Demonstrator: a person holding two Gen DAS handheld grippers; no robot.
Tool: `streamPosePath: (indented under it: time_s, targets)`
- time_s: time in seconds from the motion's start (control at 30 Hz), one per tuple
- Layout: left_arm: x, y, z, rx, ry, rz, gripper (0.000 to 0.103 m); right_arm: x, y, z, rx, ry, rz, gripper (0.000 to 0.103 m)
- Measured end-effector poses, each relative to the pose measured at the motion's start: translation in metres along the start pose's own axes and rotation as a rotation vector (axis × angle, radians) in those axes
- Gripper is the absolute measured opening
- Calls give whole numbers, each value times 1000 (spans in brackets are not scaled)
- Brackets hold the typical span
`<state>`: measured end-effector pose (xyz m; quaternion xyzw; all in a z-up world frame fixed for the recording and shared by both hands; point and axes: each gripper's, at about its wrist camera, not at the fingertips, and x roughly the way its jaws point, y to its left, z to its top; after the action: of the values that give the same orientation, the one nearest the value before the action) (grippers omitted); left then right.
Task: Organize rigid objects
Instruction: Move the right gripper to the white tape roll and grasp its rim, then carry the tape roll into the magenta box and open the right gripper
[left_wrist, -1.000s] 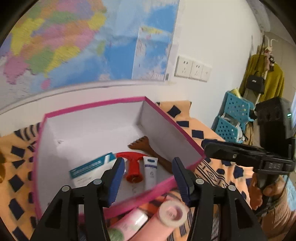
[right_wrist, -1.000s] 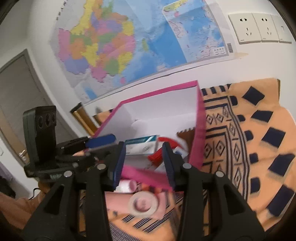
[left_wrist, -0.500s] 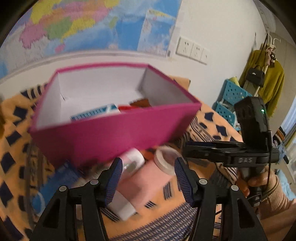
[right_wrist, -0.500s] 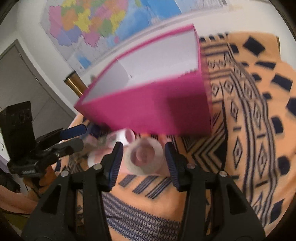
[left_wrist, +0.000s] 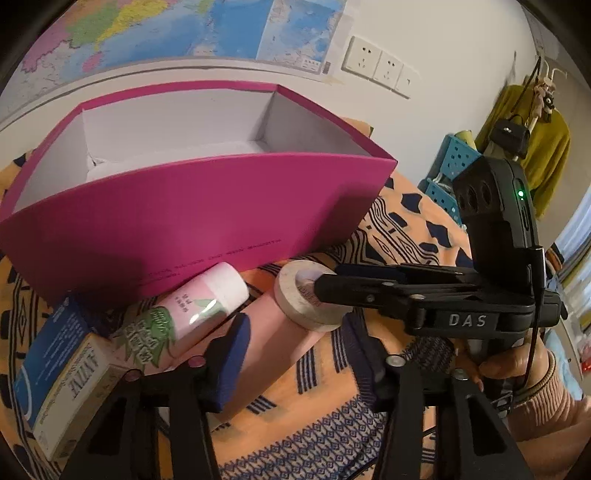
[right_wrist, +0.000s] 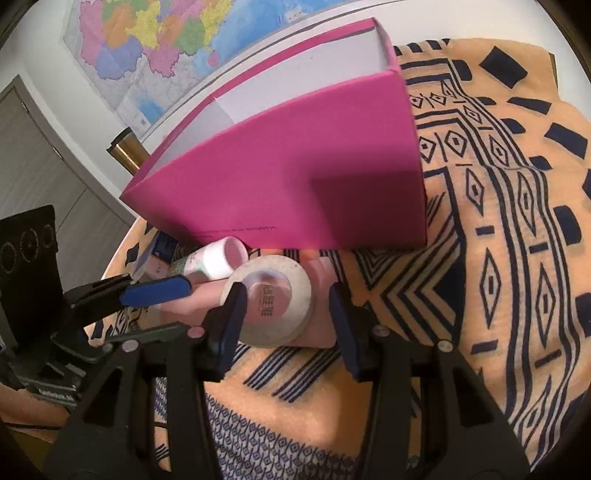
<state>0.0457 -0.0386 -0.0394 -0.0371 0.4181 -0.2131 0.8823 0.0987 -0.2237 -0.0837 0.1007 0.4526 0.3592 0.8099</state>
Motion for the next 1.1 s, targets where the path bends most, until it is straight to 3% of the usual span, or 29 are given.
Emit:
streamPosePath:
  time_s: [0.13,0.23,0.43,0.83,1.1]
  targets:
    - [4,-4,1,7,12,-9,43,3,-1,2,-11,-3,-21,47]
    - [6,-7,2,15,15,-7,41,4,1,3,-29,-2,-43,35]
    - [10,-11,4,27,28,-14,38,5,4,2,-64,1,-69,21]
    - [12,-12,6,26,38,-26,38,6,7,0,-97,3,-75,25]
    - [11,-14,8,14,46,-33,38,0,8,-2,-94,-38,-96,18]
